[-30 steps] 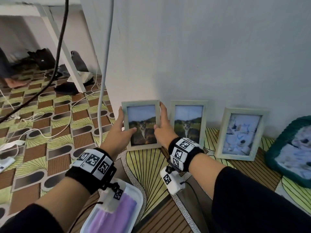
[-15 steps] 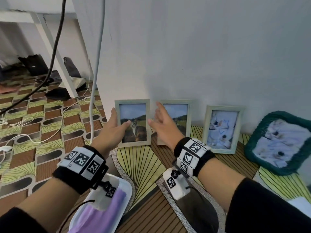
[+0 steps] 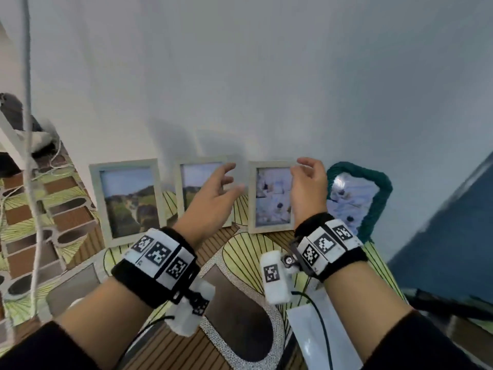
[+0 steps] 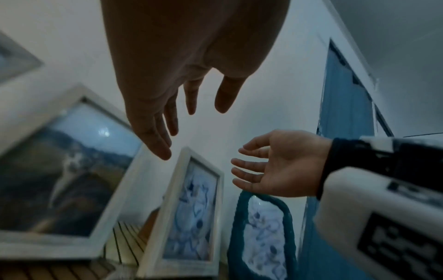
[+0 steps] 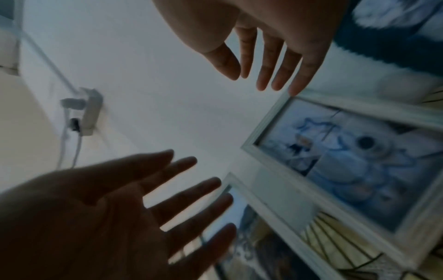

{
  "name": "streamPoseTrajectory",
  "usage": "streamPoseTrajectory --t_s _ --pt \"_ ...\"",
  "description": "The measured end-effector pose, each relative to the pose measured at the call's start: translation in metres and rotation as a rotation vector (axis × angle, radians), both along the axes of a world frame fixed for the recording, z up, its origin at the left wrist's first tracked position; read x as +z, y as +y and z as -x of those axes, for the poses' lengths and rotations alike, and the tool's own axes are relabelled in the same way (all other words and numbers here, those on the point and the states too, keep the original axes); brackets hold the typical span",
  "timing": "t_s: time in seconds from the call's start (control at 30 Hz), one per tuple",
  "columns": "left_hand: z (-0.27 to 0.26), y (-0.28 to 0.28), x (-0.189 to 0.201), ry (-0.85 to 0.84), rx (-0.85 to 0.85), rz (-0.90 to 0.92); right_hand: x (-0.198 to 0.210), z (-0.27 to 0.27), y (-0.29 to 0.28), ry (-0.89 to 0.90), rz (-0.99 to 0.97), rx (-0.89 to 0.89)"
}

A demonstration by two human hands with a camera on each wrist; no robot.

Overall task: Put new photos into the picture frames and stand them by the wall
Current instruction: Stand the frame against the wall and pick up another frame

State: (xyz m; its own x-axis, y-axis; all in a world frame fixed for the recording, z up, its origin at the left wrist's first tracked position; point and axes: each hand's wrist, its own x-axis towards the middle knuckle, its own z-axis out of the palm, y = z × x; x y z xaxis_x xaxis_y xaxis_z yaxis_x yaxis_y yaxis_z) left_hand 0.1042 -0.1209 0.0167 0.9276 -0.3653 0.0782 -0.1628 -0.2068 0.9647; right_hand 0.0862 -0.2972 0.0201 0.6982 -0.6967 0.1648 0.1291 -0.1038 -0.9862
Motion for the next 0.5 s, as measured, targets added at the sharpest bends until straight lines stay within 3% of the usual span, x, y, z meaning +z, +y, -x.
streamPoseTrajectory --t_s 0.3,0.5 --pt "-0.027 -0.058 -0.042 0.237 -0.058 -0.118 -0.033 -0.021 -0.040 0.409 0.038 0.095" --pt "-0.030 -0.060 -0.047 0.227 -0.056 -0.147 -0.055 -0.020 -0.038 0.426 0.030 0.243"
